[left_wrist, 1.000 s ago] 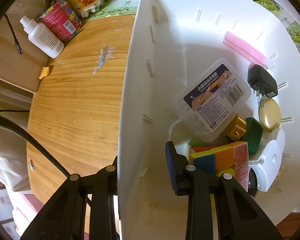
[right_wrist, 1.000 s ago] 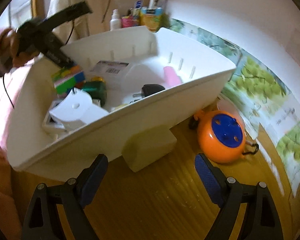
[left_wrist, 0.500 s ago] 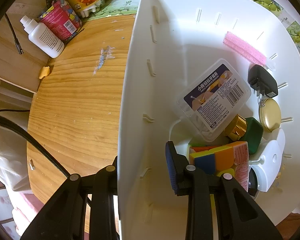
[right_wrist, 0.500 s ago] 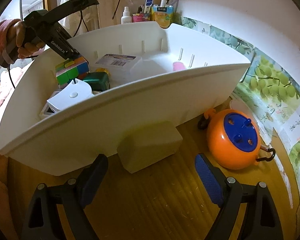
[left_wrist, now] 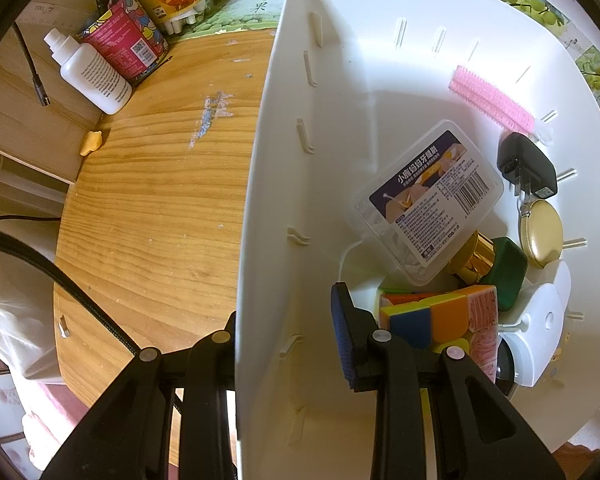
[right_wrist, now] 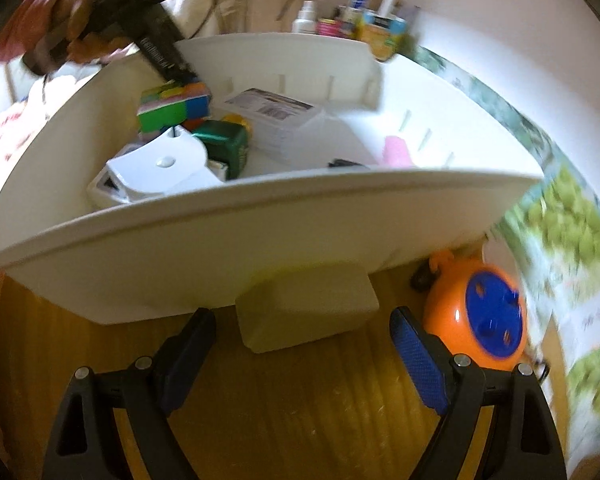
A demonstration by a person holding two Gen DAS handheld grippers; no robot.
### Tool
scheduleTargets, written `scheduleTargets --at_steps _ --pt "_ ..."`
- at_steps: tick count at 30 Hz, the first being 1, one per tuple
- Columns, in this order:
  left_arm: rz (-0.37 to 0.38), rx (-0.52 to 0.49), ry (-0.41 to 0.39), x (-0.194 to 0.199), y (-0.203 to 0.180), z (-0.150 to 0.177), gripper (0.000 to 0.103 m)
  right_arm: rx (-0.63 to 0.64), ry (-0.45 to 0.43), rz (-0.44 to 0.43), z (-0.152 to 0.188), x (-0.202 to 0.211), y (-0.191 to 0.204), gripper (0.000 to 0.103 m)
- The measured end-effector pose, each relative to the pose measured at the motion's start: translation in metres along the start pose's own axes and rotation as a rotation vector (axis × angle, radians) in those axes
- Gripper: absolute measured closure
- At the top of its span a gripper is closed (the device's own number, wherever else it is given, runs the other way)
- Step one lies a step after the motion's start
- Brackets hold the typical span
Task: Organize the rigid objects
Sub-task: 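Bring the right tool to the tray's base rim while the left tool tilts the tray, then grasp the beige block beside the tray base with the right tool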
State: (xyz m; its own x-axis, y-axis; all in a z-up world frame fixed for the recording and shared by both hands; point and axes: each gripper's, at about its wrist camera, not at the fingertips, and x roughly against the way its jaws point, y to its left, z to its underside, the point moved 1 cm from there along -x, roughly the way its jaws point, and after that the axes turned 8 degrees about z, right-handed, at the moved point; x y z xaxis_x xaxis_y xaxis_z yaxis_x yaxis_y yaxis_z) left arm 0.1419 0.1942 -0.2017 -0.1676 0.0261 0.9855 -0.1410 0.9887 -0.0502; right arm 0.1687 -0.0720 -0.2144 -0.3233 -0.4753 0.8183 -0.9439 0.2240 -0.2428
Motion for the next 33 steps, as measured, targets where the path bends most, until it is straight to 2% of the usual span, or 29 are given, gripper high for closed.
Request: scheduleTargets --at_steps 7,10,21,33 --pt "-0.004 0.008 -0.016 0.002 0.000 0.002 0.071 0.210 0.009 -0.051 -0.012 -0.002 0.008 0.021" --pt "-0.004 0.014 -0.025 0.002 0.000 0.004 0.071 0.249 0.033 -0.061 -0.016 -0.004 0.010 0.022" --pt "-0.003 0.006 -0.035 0.005 -0.001 0.008 0.070 0.178 0.098 -0.061 -0.017 0.000 0.014 0.040" --pt "0.006 -0.014 -0.043 0.008 -0.003 0.011 0.070 -0.067 0.120 0.069 -0.001 0.020 0.033 0.040"
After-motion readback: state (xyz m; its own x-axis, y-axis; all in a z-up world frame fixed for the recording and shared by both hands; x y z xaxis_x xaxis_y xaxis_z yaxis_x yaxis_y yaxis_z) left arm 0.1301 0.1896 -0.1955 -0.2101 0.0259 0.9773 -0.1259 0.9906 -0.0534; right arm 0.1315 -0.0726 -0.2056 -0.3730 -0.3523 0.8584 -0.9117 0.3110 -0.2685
